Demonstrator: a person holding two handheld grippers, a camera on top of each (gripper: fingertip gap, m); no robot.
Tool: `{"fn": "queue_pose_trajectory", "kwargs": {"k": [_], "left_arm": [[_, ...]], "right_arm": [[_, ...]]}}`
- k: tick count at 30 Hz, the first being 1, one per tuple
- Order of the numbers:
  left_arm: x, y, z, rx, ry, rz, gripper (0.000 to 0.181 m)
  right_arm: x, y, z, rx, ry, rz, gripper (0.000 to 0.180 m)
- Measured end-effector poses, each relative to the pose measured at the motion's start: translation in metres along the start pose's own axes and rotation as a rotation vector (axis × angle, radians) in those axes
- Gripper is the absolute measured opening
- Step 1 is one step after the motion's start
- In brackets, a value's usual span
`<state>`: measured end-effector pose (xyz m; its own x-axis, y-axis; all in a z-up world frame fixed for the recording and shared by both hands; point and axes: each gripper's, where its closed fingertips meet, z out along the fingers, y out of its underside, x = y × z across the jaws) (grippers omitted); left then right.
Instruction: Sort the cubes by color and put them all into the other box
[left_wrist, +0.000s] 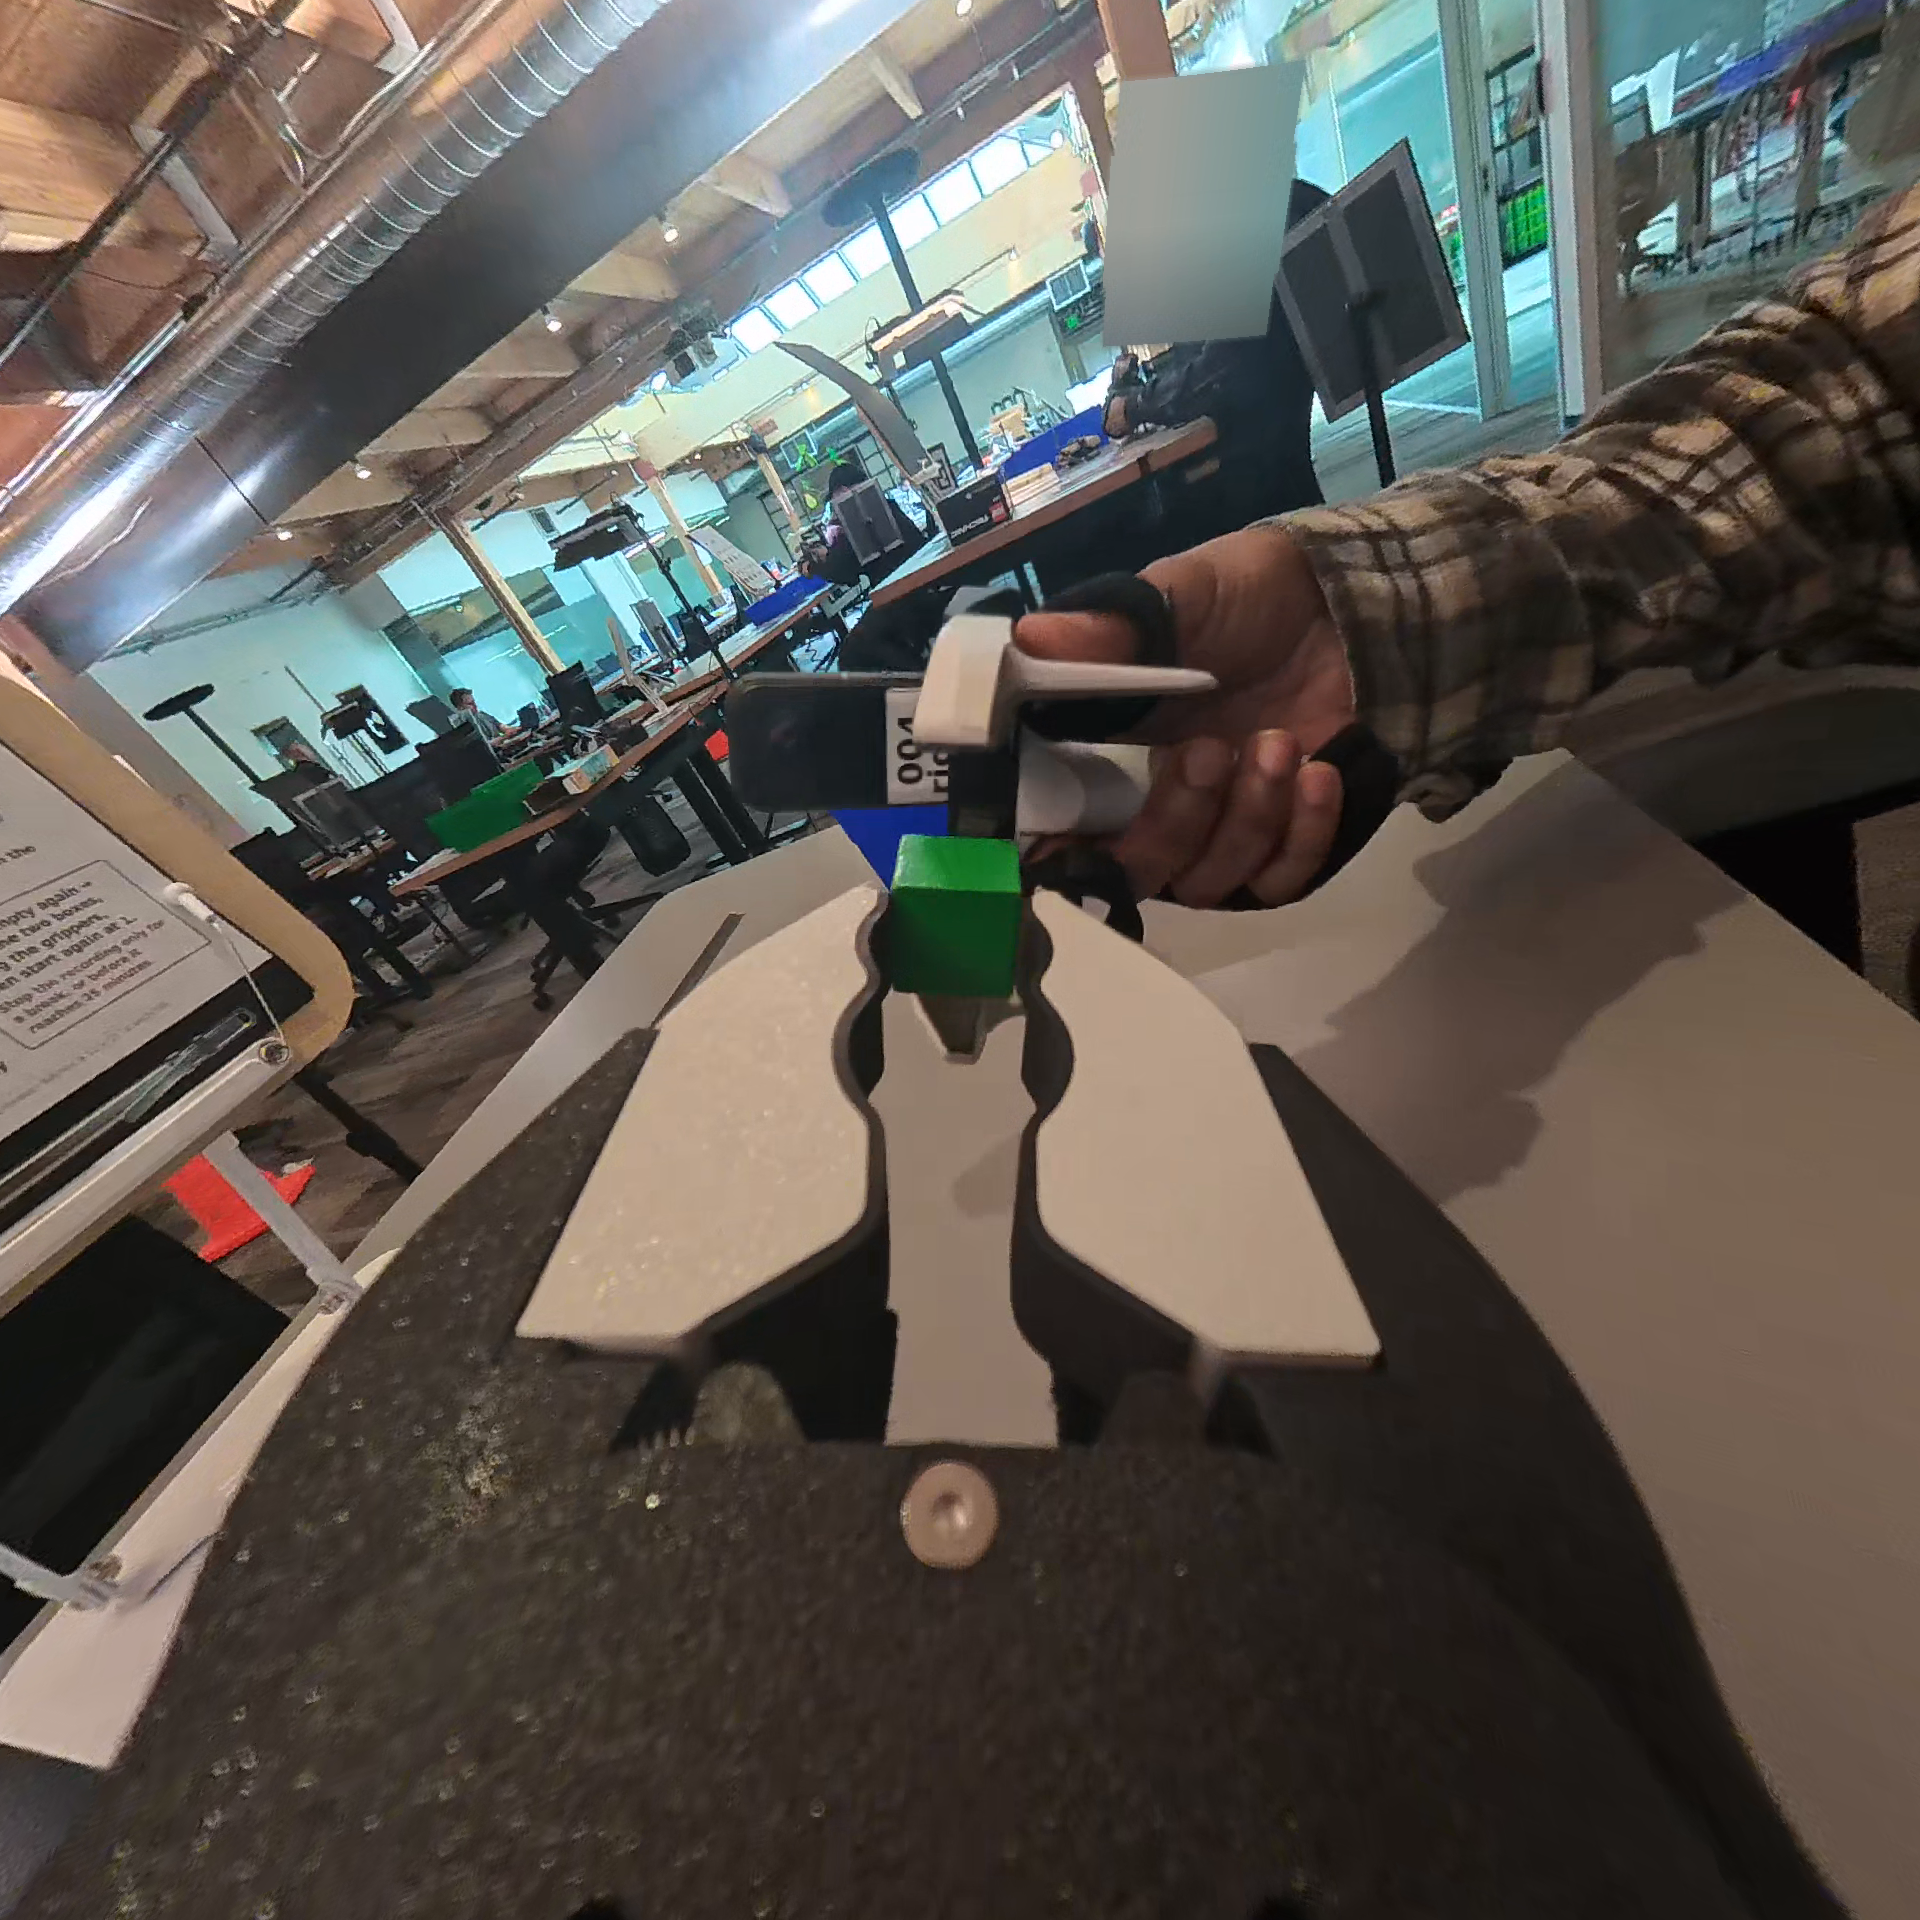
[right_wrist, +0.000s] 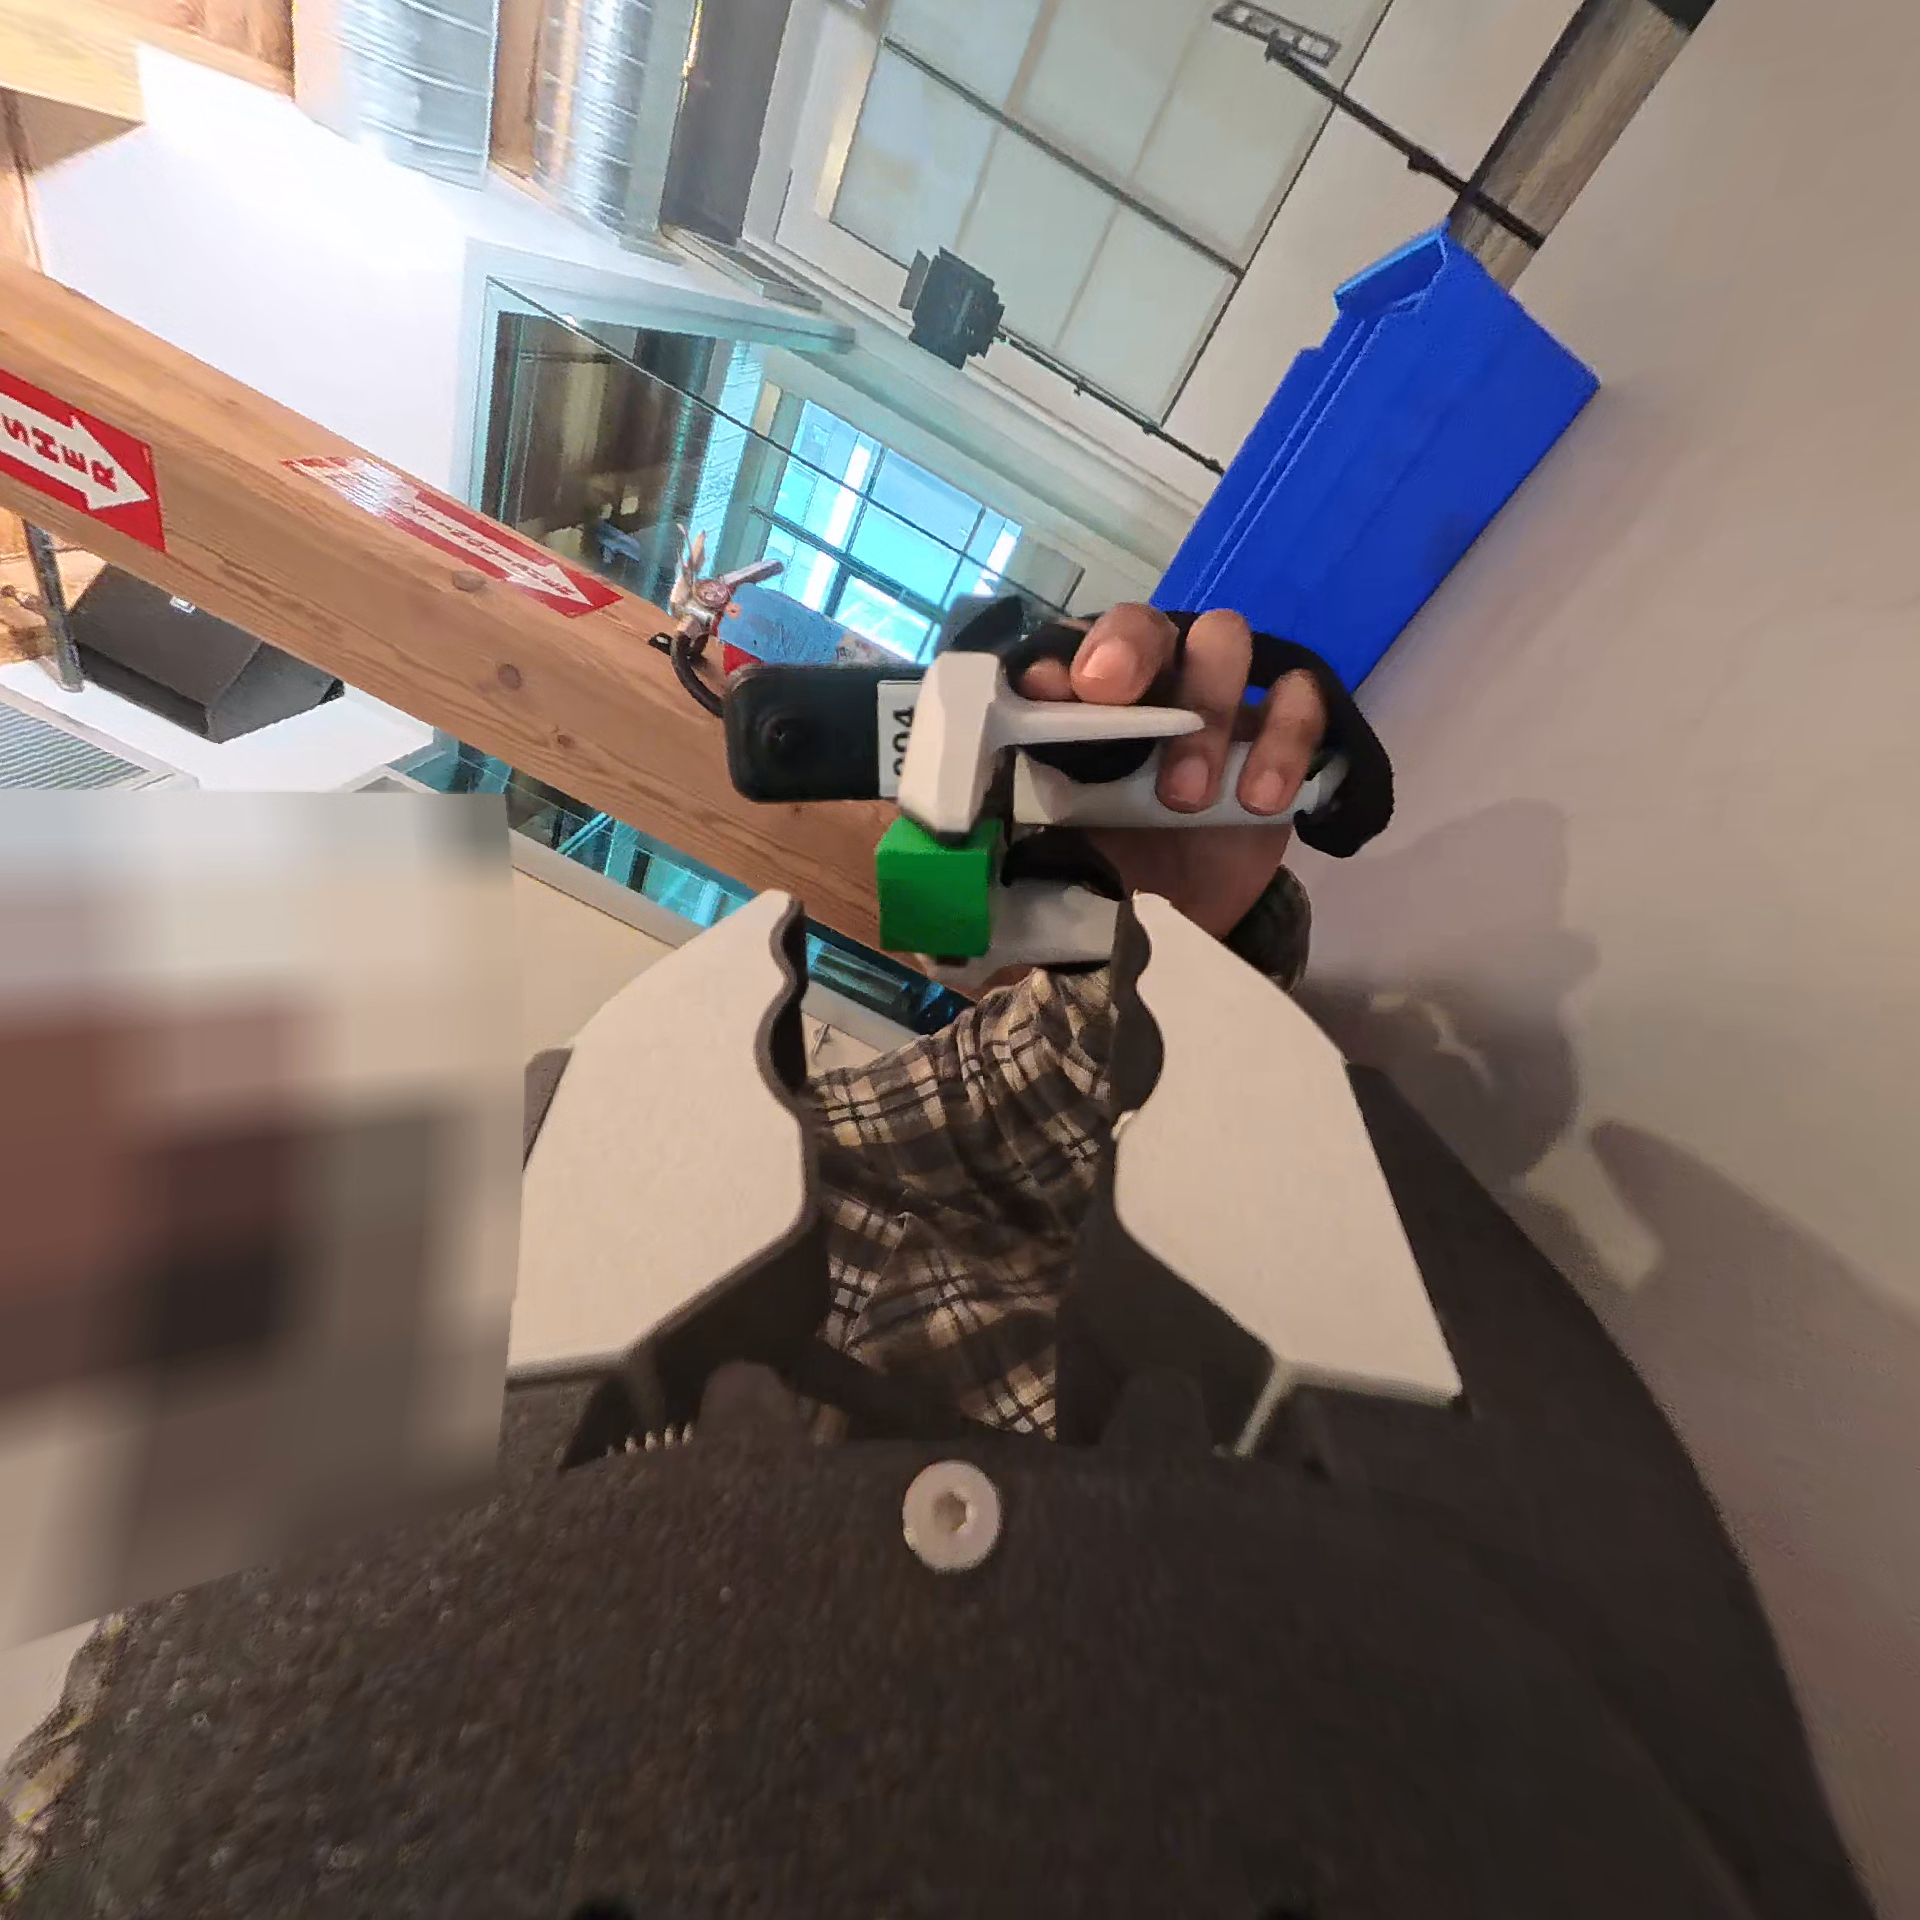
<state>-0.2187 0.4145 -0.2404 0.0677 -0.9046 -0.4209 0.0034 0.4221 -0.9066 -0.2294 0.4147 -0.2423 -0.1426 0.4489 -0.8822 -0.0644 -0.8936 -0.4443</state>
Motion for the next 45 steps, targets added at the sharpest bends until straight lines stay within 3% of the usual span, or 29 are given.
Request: {"fn": "queue_pose_trajectory", "kwargs": {"k": [5,7,11,15,19,23,25,28,36,43,45], "left_arm": [[0.003,0.008,0.001,-0.031,-0.001,0.011,0.022],[0.003,0.009,0.002,-0.045,-0.008,0.019,0.022],[0.005,0.016,0.003,-0.067,-0.011,0.001,0.023],[0.004,0.024,0.007,-0.099,-0.029,-0.081,0.062],[0.007,0.032,0.014,-0.135,-0.023,-0.159,0.082],[0.015,0.039,0.020,-0.179,-0.008,-0.191,0.087],[0.018,0.040,0.022,-0.196,-0.004,-0.192,0.087],[0.019,0.043,0.024,-0.219,-0.012,-0.191,0.086],[0.016,0.058,0.023,-0.238,-0.015,-0.222,0.077],[0.014,0.060,0.022,-0.237,-0.007,-0.239,0.075],[0.014,0.060,0.021,-0.237,-0.009,-0.238,0.075]], "right_arm": [[0.006,0.005,0.012,-0.051,-0.010,0.032,0.042],[0.004,0.009,0.015,-0.074,-0.036,0.043,0.024],[0.008,0.010,0.010,-0.078,0.027,-0.016,0.022],[-0.010,-0.005,-0.024,-0.030,0.087,-0.088,0.022],[-0.027,-0.035,-0.118,-0.012,0.438,-0.267,0.022],[-0.034,-0.085,-0.292,0.004,1.103,-0.411,0.022],[-0.029,-0.095,-0.390,-0.045,1.452,-0.367,0.022],[-0.006,-0.090,-0.478,-0.102,1.643,-0.184,0.023],[0.086,-0.082,-0.552,-0.225,1.771,0.041,0.023],[0.111,-0.078,-0.583,-0.253,1.911,0.131,0.023],[0.111,-0.079,-0.584,-0.243,1.923,0.137,0.039]]}}
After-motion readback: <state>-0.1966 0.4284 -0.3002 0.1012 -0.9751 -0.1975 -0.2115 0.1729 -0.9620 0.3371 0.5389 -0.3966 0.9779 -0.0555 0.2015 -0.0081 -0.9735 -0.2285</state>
